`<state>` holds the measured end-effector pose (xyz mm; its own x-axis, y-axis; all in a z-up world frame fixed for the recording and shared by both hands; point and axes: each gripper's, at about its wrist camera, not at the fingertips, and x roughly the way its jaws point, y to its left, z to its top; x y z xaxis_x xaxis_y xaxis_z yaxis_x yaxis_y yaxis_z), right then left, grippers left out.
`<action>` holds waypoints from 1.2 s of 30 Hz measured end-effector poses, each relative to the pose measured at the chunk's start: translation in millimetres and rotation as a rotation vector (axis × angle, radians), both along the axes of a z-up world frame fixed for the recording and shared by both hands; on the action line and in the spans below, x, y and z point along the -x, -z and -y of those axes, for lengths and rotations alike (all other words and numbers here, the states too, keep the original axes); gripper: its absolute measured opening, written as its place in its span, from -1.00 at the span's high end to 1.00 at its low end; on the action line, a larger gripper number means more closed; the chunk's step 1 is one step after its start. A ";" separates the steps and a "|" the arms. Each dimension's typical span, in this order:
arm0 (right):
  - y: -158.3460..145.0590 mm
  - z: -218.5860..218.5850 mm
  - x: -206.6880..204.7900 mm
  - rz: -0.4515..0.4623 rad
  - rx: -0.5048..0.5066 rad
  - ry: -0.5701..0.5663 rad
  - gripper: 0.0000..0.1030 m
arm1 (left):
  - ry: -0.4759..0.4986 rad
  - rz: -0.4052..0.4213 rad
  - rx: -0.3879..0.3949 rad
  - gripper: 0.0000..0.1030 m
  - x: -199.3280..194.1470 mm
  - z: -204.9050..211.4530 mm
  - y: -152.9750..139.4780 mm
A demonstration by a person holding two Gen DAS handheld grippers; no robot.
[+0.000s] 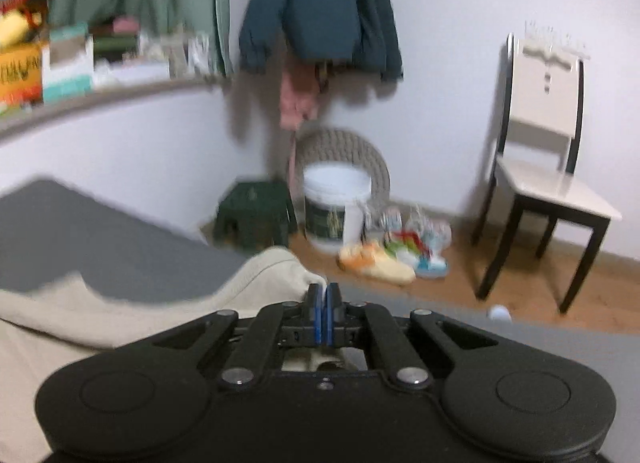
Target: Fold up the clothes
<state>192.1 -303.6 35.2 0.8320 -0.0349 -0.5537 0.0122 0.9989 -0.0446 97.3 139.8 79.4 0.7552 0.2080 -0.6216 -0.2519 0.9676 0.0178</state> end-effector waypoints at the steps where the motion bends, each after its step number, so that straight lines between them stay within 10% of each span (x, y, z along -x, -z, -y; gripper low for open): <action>1: 5.0 0.4 -2.4 -0.028 -0.006 0.003 0.93 | -0.010 -0.027 0.010 0.88 -6.3 -0.8 6.1; 4: -1.6 3.0 -2.3 -0.028 -0.025 0.045 0.75 | -0.047 -0.116 0.068 0.75 -22.1 -5.6 19.9; 9: -25.8 10.2 11.4 -0.004 -0.081 0.083 0.58 | -0.174 -0.126 0.129 -0.62 -12.2 -29.8 2.1; 14: -64.4 -26.0 51.8 -0.021 -0.181 -0.089 0.30 | -0.183 -0.110 0.266 -0.62 24.7 -49.2 -32.2; 25: -57.6 -252.2 251.1 -0.182 -0.022 -1.099 0.08 | -0.025 -0.233 0.285 -0.62 109.1 -25.0 -39.3; 28: -34.9 -296.9 297.4 -0.095 0.227 -1.211 0.08 | -0.079 -0.211 0.371 -0.62 119.4 -30.5 -42.6; 36: -35.6 -318.5 271.4 -0.046 0.207 -1.210 0.18 | -0.044 -0.156 0.455 -0.62 104.1 -24.0 -42.7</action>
